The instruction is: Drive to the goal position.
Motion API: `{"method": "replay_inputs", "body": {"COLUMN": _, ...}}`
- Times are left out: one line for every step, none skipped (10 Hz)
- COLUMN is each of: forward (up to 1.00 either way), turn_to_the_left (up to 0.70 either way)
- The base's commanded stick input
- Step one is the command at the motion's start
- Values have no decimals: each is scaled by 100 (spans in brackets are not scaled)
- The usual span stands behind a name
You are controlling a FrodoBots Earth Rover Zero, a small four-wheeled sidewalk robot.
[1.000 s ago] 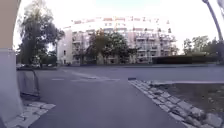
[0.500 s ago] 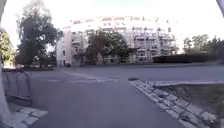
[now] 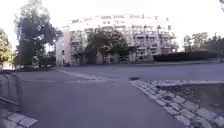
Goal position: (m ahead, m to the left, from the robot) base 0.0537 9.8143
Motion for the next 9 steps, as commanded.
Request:
{"method": "replay_inputs", "body": {"forward": 50, "turn_to_the_left": 0}}
{"method": "replay_inputs", "body": {"forward": 50, "turn_to_the_left": 0}}
{"method": "replay_inputs", "body": {"forward": 50, "turn_to_the_left": 0}}
{"method": "replay_inputs", "body": {"forward": 50, "turn_to_the_left": 0}}
{"method": "replay_inputs", "body": {"forward": 50, "turn_to_the_left": 0}}
{"method": "replay_inputs", "body": {"forward": 50, "turn_to_the_left": 0}}
{"method": "replay_inputs", "body": {"forward": 50, "turn_to_the_left": 0}}
{"method": "replay_inputs", "body": {"forward": 50, "turn_to_the_left": 18}}
{"method": "replay_inputs", "body": {"forward": 50, "turn_to_the_left": 50}}
